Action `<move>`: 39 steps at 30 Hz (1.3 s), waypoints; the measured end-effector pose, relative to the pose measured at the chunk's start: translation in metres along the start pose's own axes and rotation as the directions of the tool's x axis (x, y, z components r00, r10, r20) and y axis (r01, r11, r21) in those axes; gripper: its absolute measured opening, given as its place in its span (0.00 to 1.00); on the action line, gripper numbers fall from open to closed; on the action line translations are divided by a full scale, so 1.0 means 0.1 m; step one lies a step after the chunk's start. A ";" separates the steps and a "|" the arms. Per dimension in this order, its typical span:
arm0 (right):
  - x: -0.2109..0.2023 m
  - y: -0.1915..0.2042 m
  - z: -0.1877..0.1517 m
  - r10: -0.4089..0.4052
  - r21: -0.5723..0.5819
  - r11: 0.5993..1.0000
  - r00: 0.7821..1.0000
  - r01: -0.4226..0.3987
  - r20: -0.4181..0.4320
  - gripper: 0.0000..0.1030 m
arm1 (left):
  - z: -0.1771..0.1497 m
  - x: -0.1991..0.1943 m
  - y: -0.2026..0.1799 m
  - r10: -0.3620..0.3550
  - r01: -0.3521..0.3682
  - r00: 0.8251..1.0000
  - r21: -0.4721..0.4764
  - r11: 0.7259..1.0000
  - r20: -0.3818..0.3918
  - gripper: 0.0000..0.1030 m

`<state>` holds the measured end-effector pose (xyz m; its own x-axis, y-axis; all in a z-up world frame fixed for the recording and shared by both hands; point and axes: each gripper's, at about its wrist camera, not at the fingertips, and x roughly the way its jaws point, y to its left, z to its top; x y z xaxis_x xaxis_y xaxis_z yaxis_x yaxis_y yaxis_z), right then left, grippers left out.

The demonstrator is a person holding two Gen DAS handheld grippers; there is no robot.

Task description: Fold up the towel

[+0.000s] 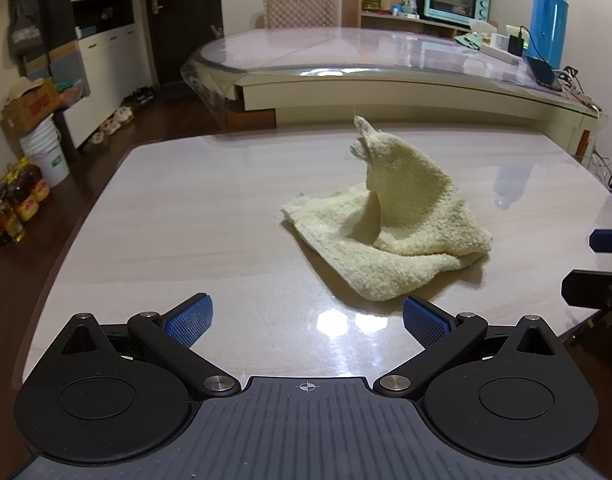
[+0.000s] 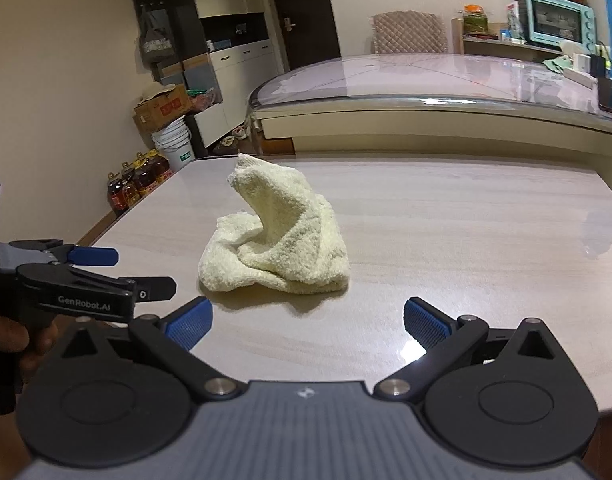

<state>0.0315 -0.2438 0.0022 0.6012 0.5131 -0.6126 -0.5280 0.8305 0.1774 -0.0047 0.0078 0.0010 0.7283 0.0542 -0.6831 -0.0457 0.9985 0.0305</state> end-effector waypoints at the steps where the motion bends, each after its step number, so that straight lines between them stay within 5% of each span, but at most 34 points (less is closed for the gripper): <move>1: 0.00 0.02 0.05 0.007 -0.020 1.000 1.000 -0.007 0.007 1.00 | 0.01 0.00 0.01 0.002 -0.002 1.000 0.001 1.000 0.002 1.00; 9: 0.15 0.21 0.50 0.055 -0.187 0.981 0.997 -0.043 0.058 0.96 | 0.06 0.02 0.16 0.032 -0.032 0.999 0.010 0.999 0.026 1.00; 19: 0.73 0.46 1.06 0.079 -0.366 0.928 0.997 -0.073 0.002 0.56 | 0.12 0.14 0.39 0.029 -0.029 0.999 -0.018 0.999 0.027 1.00; 33: 1.30 0.54 1.21 0.090 -0.397 0.911 0.993 -0.115 -0.081 0.44 | 0.23 0.39 0.46 -0.002 0.002 1.000 -0.029 1.000 0.010 1.00; 37: 1.33 0.50 1.17 0.103 -0.386 0.913 0.990 -0.131 -0.092 0.09 | 0.25 0.42 0.45 0.000 0.000 1.000 -0.030 1.000 0.006 1.00; 39: 1.29 0.47 1.14 0.109 -0.381 0.915 0.990 -0.133 -0.085 0.09 | 0.26 0.43 0.44 0.002 -0.002 1.000 -0.027 1.000 0.006 1.00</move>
<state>0.1526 -0.1139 0.0200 0.4870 0.5805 -0.6526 -0.7918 0.6087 -0.0494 0.0428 0.0539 -0.0078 0.7322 0.0560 -0.6787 -0.0651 0.9978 0.0122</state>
